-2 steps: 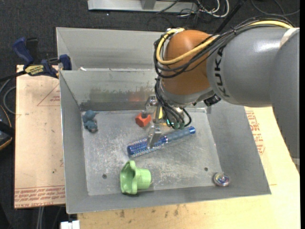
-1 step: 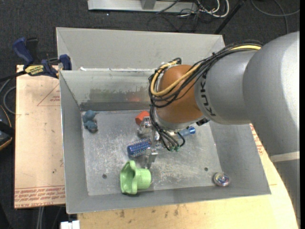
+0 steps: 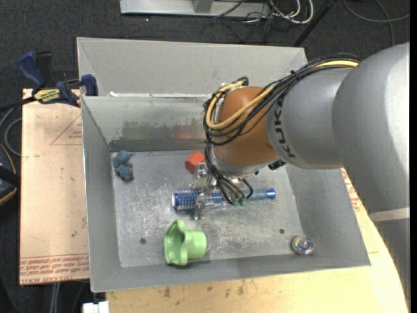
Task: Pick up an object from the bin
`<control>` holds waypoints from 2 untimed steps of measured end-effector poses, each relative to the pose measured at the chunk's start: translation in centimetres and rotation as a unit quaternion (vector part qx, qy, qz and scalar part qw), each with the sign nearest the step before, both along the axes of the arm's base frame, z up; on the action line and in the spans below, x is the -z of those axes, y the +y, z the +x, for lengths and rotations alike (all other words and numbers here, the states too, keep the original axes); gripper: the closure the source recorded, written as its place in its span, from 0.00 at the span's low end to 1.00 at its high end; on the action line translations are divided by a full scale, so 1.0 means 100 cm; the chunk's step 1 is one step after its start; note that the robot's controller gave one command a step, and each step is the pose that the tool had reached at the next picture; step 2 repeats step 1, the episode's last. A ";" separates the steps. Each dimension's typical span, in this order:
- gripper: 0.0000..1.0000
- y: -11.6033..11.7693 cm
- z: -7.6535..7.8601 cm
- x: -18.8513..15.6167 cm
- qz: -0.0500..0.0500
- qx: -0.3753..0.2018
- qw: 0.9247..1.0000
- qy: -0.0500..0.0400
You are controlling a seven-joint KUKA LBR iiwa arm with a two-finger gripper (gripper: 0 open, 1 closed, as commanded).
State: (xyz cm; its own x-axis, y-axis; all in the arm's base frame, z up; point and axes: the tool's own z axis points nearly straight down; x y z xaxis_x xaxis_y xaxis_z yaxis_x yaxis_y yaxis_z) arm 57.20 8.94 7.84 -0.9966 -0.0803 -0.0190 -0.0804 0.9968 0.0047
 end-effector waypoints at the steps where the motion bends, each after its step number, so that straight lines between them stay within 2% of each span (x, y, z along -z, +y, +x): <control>1: 1.00 -0.015 -0.002 -0.129 -0.002 -0.002 1.000 0.005; 2: 1.00 -0.015 -0.002 -0.129 -0.002 -0.002 1.000 0.005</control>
Offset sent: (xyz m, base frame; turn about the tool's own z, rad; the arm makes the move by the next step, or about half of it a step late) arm -0.0044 -0.0158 0.1251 -0.0056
